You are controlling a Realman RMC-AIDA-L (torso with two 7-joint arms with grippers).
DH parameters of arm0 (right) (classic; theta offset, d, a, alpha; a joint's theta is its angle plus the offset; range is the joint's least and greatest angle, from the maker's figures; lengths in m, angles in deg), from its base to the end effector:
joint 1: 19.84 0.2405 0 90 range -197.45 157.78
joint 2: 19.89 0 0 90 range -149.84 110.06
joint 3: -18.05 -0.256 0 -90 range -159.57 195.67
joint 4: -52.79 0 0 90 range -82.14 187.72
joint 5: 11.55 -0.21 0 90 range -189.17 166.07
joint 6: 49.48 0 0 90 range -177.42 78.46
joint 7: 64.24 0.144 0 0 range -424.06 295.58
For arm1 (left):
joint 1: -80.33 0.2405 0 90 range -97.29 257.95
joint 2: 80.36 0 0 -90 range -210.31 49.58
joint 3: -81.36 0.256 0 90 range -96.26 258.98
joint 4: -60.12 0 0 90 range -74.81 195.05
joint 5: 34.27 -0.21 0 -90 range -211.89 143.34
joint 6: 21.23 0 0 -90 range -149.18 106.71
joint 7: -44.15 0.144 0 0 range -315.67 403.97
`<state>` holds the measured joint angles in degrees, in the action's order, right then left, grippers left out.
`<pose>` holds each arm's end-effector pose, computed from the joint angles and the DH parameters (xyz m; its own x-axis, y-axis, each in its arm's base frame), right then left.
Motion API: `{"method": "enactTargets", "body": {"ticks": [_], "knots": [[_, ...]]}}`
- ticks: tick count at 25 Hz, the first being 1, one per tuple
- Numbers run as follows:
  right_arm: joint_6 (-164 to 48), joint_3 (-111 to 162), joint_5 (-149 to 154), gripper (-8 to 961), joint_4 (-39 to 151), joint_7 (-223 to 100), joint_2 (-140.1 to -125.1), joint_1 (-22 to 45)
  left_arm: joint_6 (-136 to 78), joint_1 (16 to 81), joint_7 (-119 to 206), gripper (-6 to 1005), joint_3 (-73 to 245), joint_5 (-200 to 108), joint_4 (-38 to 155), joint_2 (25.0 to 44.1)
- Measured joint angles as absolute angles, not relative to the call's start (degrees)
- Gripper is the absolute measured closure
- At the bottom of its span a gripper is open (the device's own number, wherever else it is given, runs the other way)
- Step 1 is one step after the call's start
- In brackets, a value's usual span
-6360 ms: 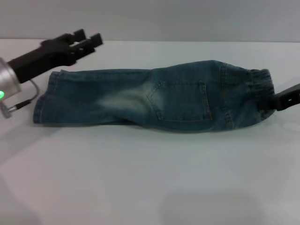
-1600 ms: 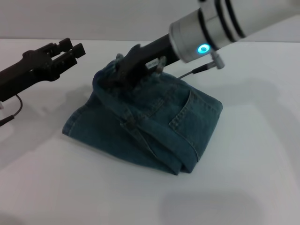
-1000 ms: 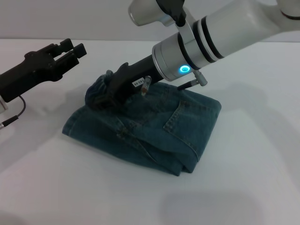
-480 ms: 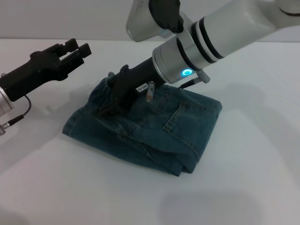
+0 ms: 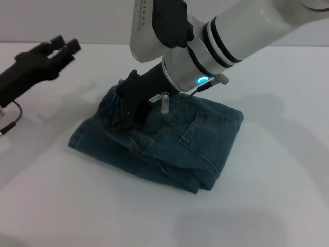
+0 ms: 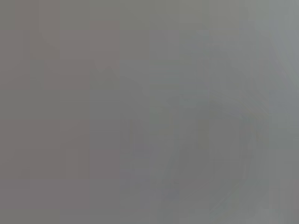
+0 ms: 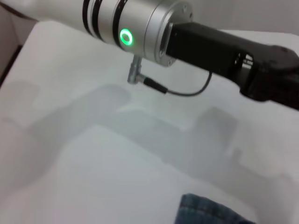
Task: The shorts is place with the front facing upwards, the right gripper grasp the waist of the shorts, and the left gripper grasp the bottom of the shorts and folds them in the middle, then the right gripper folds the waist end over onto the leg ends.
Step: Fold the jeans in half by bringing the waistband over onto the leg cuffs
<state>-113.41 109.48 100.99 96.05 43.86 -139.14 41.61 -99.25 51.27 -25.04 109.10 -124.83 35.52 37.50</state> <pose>0.0450 0.3927 -0.1059 0.9994 0.0322 0.0145 0.0333 -0.9960 -0.0834 -0.2929 0.3579 0.0379 0.5006 0.1809 0.8466 0.7413 -0.5946 -0.3113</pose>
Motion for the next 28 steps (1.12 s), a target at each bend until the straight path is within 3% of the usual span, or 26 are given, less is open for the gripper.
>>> {"method": "enactTargets", "body": {"ticks": [8, 21, 28], "knots": [[-111.53, 110.19, 107.21, 443, 100.64, 43.55, -139.21, 40.93, -97.53, 51.82, -24.82, 506, 109.23, -123.04, 35.39, 37.41], [-101.02, 113.11, 108.47, 444, 109.81, 42.15, -139.53, 34.01, -94.20, 52.01, -23.47, 506, 109.15, -122.99, 35.48, 37.39], [-104.91, 114.60, 108.80, 443, 108.36, 42.91, -139.26, 35.70, -92.78, 51.65, -23.44, 506, 109.13, -122.96, 35.36, 37.39]]}}
